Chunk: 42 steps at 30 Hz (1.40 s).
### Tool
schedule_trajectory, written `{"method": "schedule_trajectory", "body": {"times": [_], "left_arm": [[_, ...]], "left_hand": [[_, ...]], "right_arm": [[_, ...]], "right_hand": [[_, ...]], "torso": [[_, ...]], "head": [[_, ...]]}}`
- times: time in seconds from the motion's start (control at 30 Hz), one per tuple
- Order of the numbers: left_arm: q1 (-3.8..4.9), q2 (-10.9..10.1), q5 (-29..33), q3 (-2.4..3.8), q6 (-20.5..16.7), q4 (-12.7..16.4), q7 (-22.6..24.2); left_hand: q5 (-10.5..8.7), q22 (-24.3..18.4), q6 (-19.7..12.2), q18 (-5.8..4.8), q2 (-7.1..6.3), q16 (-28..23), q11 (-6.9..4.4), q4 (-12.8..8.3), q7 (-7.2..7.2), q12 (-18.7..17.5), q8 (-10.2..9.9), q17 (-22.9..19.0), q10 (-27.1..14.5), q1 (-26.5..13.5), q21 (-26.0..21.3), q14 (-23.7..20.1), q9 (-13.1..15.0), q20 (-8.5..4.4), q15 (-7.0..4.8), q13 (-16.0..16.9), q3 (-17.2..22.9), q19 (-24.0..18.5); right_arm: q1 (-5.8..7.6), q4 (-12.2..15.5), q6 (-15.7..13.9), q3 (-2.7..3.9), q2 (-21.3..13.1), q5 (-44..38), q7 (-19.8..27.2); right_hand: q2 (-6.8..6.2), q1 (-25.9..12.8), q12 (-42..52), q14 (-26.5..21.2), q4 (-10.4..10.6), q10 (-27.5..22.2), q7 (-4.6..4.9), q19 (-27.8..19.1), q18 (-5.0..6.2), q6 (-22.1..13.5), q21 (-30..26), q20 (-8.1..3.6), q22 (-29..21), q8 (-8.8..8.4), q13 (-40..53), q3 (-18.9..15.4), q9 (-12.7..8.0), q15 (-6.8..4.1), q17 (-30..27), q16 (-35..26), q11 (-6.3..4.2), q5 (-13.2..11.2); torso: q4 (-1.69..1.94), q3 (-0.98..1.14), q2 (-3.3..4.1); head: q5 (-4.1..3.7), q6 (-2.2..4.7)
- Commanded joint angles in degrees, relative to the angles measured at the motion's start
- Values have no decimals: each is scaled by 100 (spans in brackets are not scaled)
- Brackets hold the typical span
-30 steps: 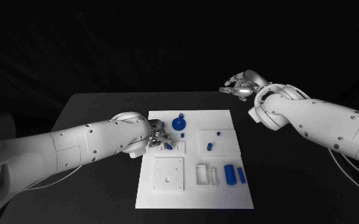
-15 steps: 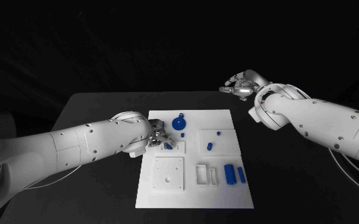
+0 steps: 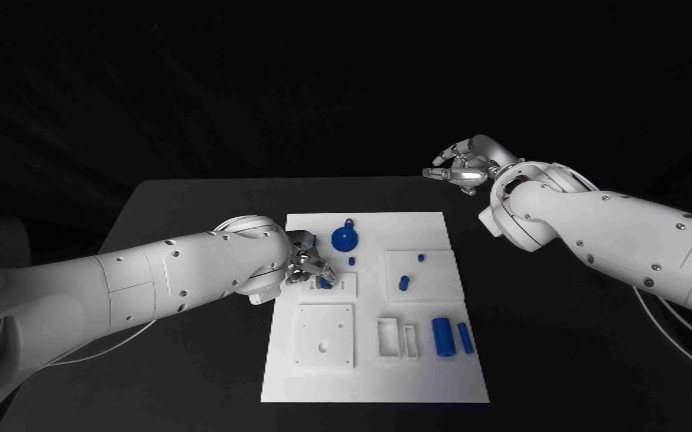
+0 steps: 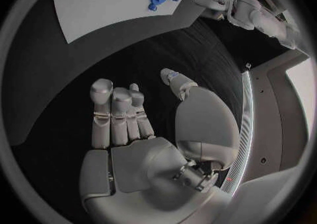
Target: Assemble the parts on the task board
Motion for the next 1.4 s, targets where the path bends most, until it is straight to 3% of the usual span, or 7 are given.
{"method": "schedule_trajectory", "body": {"times": [0.03,0.13,0.47,0.97,1.13,1.27,1.4], "left_arm": [[-7,9,64,-5,56,7,30],[-7,12,85,-5,45,3,43],[-7,29,109,-5,12,-5,58],[-7,35,109,-5,-67,-16,59],[-7,36,109,-5,-88,-21,57],[-7,36,109,-5,-99,-20,54],[-7,35,109,-5,-103,-21,54]], "left_hand": [[-138,90,29,-44,378,2,-24,-494,2,-23,-45,-19,-9,393,28,-5,8,-775,-35,8,490,31],[-475,82,32,-43,323,-8,-14,-344,5,-24,-57,-30,-3,251,15,-4,6,-778,-51,8,439,38],[-610,83,42,-37,109,-4,-20,-97,5,-26,-71,-41,-1,57,3,0,9,-786,-70,7,367,45],[-742,87,54,-24,69,11,-31,-21,-6,-13,-63,-41,1,-59,1,7,25,-796,-88,15,206,47],[-1008,84,56,-14,41,15,-36,52,-13,-8,-64,-44,-2,-77,-9,7,30,-802,-103,16,179,50],[-1377,80,58,-7,-14,18,-40,146,-17,-6,-65,-47,-4,-104,-21,5,33,-804,-110,17,178,50],[-1547,81,59,-3,-78,22,-41,244,-20,-2,-67,-49,-5,-126,-28,5,35,-804,-116,17,188,53]], "right_arm": [[-2,8,61,3,-5,-14,53],[-2,10,62,3,-7,-14,53],[-2,18,59,3,-14,-14,49],[-2,19,56,3,-20,-14,49],[-2,20,57,3,-21,-14,48],[-2,20,58,3,-22,-14,48],[-2,18,58,3,-20,-14,48]], "right_hand": [[13,-56,20,-27,22,-46,46,1,577,-21,-28,-16,94,28,-10,-27,-4,-5,-8,5,10,22],[12,-57,21,-27,24,-47,46,1,577,-22,-28,-15,93,28,-10,-28,-4,-5,-9,5,10,22],[12,-61,22,-28,29,-48,46,1,577,-22,-29,-15,93,28,-13,-32,-4,-5,-9,4,10,23],[8,-66,24,-28,37,-49,46,0,577,-23,-30,-16,94,28,-17,-39,-4,-4,-9,4,10,23],[8,-67,25,-28,39,-49,46,0,577,-23,-30,-16,94,28,-18,-41,-4,-4,-9,4,10,24],[7,-67,25,-28,40,-49,46,0,577,-24,-30,-16,94,28,-18,-42,-4,-4,-9,5,10,24],[7,-67,26,-28,41,-49,46,0,577,-24,-30,-16,94,28,-19,-43,-5,-4,-9,5,10,25]], "torso": [[0,1,0],[0,1,0],[-1,4,1],[-2,5,1],[-1,2,2],[-1,2,0],[1,-1,0]], "head": [[-4,5],[-1,4],[-2,6],[-6,10],[-6,14],[-7,12],[-9,15]]}}
